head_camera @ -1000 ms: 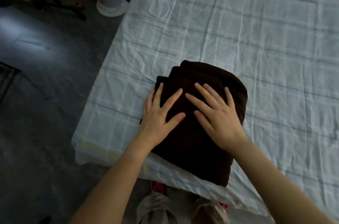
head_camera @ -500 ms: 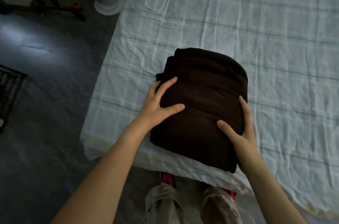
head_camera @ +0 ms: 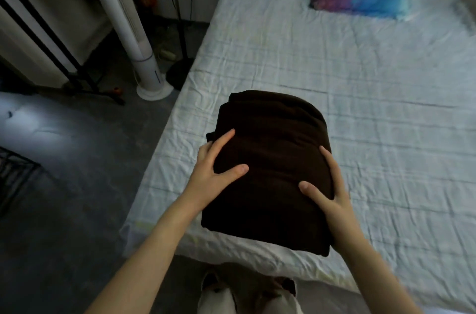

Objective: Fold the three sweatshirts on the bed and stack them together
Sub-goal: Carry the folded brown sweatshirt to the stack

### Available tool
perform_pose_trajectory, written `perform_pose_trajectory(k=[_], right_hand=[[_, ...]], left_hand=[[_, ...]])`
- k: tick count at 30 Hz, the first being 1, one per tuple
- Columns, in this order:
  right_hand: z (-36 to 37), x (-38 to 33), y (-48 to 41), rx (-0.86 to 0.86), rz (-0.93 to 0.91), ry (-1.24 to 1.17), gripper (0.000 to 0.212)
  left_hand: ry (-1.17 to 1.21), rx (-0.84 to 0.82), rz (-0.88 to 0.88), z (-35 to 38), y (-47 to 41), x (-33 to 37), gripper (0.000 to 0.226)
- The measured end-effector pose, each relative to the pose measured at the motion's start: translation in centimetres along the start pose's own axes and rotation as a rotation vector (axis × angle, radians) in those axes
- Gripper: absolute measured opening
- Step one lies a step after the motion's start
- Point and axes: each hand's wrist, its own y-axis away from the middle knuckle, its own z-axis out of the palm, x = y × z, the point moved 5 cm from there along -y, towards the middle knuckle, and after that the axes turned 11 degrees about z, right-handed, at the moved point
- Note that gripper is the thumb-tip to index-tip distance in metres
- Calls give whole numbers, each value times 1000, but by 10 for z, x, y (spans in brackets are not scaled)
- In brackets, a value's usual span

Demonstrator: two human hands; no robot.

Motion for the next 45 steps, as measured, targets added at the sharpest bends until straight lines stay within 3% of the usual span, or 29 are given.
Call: perform_pose_trajectory(k=[4, 8, 14, 27, 33, 45], right_hand=[[-30, -63, 39, 36, -80, 33, 85], [-48, -71, 75, 117, -105, 5, 85], [-77, -55, 141, 438, -116, -70, 82], [-241, -8, 295, 953, -65, -166, 79], [-378, 24, 351, 1033, -42, -176, 81], [-635, 67, 399, 1004, 60, -162, 82]], left_hand=[[-18, -33, 96, 8, -4, 71, 76], [31, -113, 167, 34, -2, 95, 71], [42, -350, 254, 84, -8, 123, 68], [111, -838, 372, 333, 39, 202, 76], [117, -907, 351, 486, 83, 232, 75], [74, -889, 279, 732, 120, 284, 76]])
